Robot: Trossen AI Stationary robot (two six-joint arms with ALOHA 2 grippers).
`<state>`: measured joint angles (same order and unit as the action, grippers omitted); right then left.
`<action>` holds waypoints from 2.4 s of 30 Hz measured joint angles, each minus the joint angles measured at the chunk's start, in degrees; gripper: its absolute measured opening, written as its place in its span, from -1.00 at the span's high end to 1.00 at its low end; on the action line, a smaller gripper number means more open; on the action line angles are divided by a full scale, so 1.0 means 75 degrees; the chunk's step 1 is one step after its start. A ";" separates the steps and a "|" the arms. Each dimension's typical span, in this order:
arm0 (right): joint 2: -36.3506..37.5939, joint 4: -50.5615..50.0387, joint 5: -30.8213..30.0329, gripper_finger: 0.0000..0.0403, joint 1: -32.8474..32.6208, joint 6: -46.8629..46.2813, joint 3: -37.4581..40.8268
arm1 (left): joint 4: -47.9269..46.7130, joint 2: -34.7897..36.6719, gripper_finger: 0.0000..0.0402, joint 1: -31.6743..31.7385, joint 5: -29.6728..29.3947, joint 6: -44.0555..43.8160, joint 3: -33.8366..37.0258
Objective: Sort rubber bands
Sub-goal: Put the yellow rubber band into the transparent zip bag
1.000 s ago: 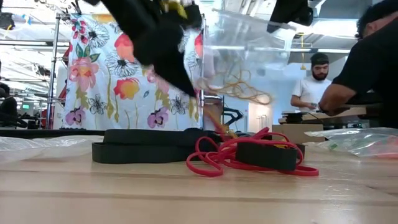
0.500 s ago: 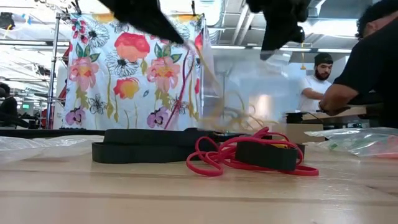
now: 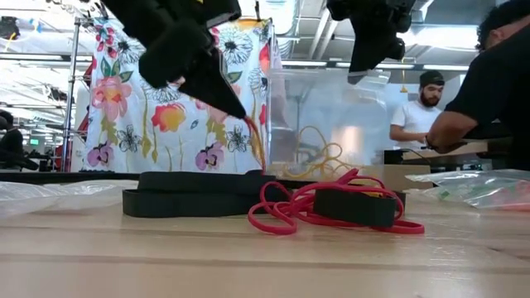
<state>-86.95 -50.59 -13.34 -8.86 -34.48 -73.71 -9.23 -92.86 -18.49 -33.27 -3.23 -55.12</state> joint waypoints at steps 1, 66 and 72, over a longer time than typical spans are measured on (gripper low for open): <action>0.0017 0.0025 0.0000 0.97 0.0000 0.0002 -0.0004 | -0.0011 -0.0011 0.87 0.0019 0.0001 0.0023 -0.0002; 0.0042 -0.0060 0.0387 0.97 -0.0058 0.0078 -0.0006 | 0.1375 -0.1069 0.51 0.2037 0.1899 -0.0489 0.1717; 0.0042 -0.0081 0.0396 0.97 -0.0061 0.0180 -0.0006 | 0.1014 -0.0571 0.95 0.2036 0.2078 -0.0440 0.1658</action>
<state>-86.63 -51.20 -10.37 -9.32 -33.12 -73.76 -1.62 -97.14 -3.22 -17.69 -6.53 -42.68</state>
